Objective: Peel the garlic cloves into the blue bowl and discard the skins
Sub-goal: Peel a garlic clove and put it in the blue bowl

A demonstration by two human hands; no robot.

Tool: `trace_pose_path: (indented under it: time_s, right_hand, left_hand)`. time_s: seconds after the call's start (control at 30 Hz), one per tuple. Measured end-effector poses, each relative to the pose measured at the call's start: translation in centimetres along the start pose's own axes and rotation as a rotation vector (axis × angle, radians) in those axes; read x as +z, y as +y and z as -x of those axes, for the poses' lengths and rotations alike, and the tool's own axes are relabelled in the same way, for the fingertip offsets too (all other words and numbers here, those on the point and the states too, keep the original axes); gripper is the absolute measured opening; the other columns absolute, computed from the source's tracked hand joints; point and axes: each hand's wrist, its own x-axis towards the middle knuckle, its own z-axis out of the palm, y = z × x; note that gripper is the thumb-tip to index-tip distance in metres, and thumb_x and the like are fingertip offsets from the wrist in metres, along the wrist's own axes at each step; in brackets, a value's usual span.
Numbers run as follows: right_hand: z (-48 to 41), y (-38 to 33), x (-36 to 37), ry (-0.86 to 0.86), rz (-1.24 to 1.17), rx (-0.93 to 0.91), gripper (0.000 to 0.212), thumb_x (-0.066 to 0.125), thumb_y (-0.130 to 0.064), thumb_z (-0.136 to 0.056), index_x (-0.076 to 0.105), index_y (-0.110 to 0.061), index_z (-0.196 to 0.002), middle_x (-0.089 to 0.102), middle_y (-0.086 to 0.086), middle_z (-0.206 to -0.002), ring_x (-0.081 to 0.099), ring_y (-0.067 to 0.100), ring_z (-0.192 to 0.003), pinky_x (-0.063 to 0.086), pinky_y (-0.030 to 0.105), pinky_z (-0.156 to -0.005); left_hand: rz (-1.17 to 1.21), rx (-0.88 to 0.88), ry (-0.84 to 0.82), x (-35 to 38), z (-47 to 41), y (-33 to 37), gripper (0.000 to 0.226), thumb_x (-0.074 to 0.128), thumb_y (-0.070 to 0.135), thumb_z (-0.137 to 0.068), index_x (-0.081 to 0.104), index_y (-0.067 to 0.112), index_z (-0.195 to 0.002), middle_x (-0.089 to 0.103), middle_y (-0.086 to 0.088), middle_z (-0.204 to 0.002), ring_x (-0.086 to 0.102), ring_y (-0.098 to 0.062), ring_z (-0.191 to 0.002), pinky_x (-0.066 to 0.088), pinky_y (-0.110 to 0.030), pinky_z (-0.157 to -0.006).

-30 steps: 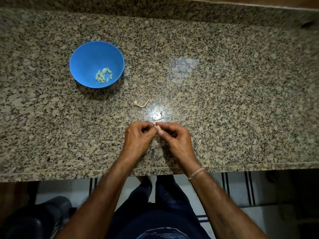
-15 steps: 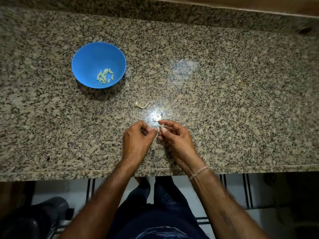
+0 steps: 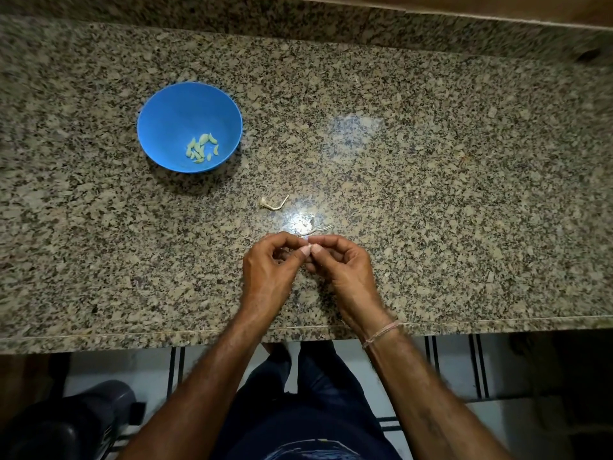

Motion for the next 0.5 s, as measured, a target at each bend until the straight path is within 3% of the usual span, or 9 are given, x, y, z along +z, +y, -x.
trace_pose_path:
  time_s: [0.27,0.43,0.5]
  right_hand:
    - [-0.2,0.5,0.4,0.088,0.177,-0.086,0.009,0.068,0.003,-0.095,0.07,-0.001,-0.104,0.075,0.015,-0.105,0.075,0.024,-0.098,0.062,0.029,-0.083]
    - [-0.4,0.7,0.5,0.11,0.24,-0.1,0.01,0.066,0.003,-0.096,0.069,-0.006,-0.101,0.074,0.009,-0.102,0.073,0.02,-0.096,0.062,0.029,-0.085]
    - [-0.6,0.8,0.4,0.124,0.23,-0.09,0.012,0.065,0.002,-0.097,0.069,-0.009,-0.1,0.074,0.01,-0.104,0.073,0.024,-0.097,0.062,0.032,-0.086]
  left_hand:
    - [0.052,-0.103,0.031,0.6,-0.4,-0.2,0.005,0.077,0.022,-0.092,0.076,0.025,-0.096,0.077,0.007,-0.093,0.074,-0.011,-0.09,0.063,-0.034,-0.082]
    - [0.339,-0.31,0.041,1.3,-0.7,-0.4,0.009,0.07,0.012,-0.097,0.075,0.015,-0.104,0.077,-0.009,-0.095,0.07,-0.017,-0.083,0.057,-0.029,-0.073]
    - [0.345,-0.303,0.056,1.1,-0.8,-0.5,0.013,0.068,0.01,-0.098,0.075,0.013,-0.109,0.077,-0.009,-0.097,0.072,-0.015,-0.081,0.058,-0.027,-0.072]
